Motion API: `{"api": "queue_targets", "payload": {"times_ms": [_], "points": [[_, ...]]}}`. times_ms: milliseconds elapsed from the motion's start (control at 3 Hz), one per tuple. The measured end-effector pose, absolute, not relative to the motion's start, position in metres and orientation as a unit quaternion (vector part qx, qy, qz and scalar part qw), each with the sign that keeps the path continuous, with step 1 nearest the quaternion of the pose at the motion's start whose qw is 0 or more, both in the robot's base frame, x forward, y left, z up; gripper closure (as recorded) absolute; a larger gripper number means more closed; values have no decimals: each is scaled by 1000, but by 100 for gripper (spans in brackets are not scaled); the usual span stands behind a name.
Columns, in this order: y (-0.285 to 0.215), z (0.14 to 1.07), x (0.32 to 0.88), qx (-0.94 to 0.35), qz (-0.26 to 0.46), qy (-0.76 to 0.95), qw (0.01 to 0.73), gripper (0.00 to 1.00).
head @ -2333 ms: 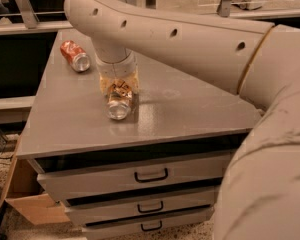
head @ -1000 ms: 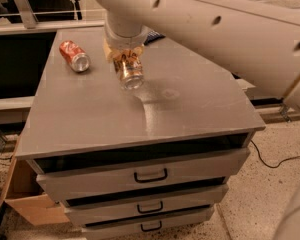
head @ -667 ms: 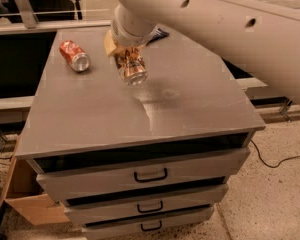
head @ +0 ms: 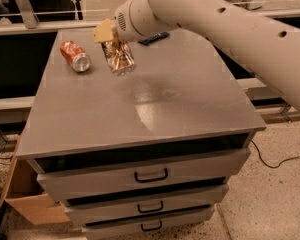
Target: Place orange can upright
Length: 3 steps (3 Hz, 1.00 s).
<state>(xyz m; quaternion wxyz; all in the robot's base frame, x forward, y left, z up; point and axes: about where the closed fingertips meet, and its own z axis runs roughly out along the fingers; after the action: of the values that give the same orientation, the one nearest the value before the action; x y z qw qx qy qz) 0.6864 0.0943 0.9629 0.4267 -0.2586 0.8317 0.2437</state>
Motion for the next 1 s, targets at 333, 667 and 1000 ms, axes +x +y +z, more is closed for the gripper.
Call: {"api": "queue_targets", "payload": {"times_ms": [333, 667, 1000], "points": [[101, 963, 694, -276, 307, 792, 450, 100], [127, 969, 681, -322, 316, 764, 461, 100], [128, 969, 680, -323, 315, 764, 461, 100]]}}
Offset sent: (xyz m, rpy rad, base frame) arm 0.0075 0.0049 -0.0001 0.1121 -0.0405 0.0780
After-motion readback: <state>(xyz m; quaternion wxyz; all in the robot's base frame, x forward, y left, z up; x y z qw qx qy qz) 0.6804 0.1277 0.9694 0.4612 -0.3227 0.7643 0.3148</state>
